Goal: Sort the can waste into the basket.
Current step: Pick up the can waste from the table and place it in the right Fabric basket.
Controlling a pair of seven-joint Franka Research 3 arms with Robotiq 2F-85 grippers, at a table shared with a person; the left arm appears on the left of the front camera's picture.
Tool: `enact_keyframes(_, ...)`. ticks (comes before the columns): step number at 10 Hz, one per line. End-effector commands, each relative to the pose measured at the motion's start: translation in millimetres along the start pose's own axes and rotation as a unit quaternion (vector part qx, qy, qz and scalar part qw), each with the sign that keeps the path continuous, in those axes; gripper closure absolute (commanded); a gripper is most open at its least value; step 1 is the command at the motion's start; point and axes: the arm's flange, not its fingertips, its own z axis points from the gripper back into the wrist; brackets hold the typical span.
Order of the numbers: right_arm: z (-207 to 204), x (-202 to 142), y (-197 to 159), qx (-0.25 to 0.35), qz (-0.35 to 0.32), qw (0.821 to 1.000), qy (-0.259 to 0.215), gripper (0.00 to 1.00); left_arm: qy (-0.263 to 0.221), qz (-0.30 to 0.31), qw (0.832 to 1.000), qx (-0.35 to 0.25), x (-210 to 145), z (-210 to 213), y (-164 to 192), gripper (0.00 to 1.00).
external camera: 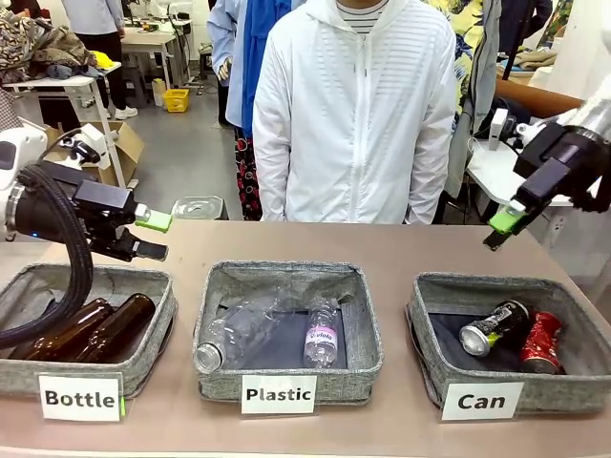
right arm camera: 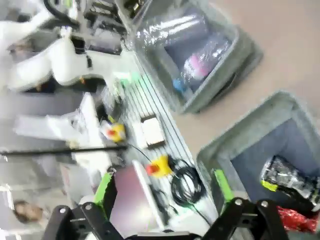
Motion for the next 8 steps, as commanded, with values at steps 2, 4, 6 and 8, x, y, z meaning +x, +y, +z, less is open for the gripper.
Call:
enact_keyframes(2,-6,1,-27,0.277,-0.302,0.803,-0.433,0.0,0.003,-0.004,1.0,-0.004,-1,1,-1,0.0)
enact_keyframes(4,-17,6,-38,0.293,-0.273,0.779,-0.483,0.0,0.003,-0.004,1.0,-0.004,-1,1,-1,0.0)
enact_keyframes(6,-5,-2,-50,0.17,-0.21,0.946,-0.176,0.0,0.003,-0.004,1.0,-0.004,-1,1,-1,0.0)
enact_keyframes(8,-5,-2,-50,0.17,-0.21,0.946,-0.176,0.0,0.003,-0.004,1.0,-0.004,-1,1,-1,0.0)
